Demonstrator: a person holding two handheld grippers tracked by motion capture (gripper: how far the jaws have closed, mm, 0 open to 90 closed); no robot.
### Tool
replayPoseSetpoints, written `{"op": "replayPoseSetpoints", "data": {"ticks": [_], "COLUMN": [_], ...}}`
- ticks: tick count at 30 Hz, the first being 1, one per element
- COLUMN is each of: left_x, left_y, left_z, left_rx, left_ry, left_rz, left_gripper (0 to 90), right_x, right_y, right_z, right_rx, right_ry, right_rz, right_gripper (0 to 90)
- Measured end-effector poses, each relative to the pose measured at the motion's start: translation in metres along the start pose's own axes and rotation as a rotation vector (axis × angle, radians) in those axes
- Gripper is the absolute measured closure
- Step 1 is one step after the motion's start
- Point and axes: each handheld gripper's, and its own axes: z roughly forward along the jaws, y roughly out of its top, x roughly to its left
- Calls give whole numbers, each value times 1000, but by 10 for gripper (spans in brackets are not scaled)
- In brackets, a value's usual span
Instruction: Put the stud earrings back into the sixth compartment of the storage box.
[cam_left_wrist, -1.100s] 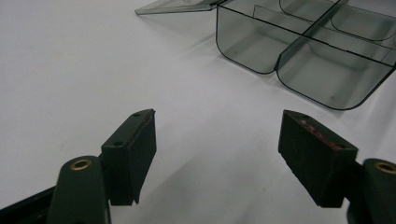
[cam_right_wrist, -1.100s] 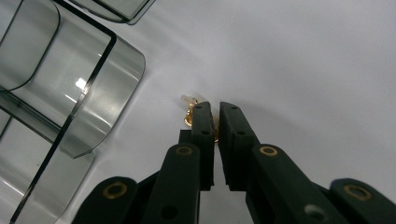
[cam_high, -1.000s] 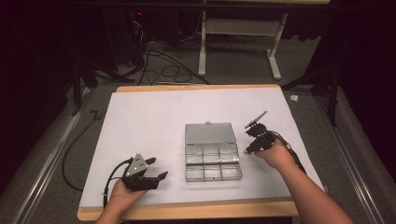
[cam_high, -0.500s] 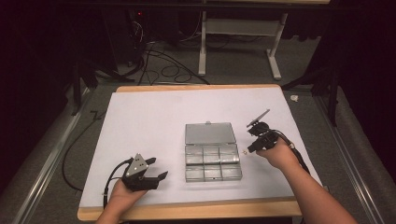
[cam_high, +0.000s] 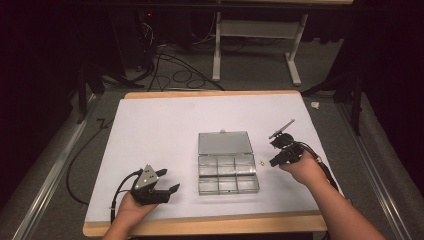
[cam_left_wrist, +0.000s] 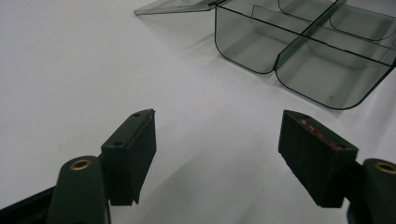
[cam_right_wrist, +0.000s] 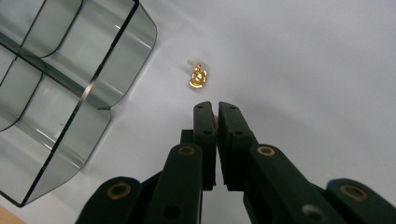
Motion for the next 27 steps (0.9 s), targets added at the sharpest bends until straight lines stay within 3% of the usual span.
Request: {"op": "replayPoseSetpoints", "data": {"ticks": [8,16,27], "left_x": [0,0,-1], "left_y": [0,0,0], "left_z": [0,0,0], "left_rx": [0,1,1], "left_ry": [2,0,1], "left_rz": [2,4,5], "left_gripper": [284,284,284], "right_x": [0,0,5], "right_y": [-5,-17,-34], "right_z": [-1,-3,0], "right_rx": [4,10,54], "right_ry": [8,40,55], "right_rz": [-5,22,13], "right_gripper": [877,876,875]}}
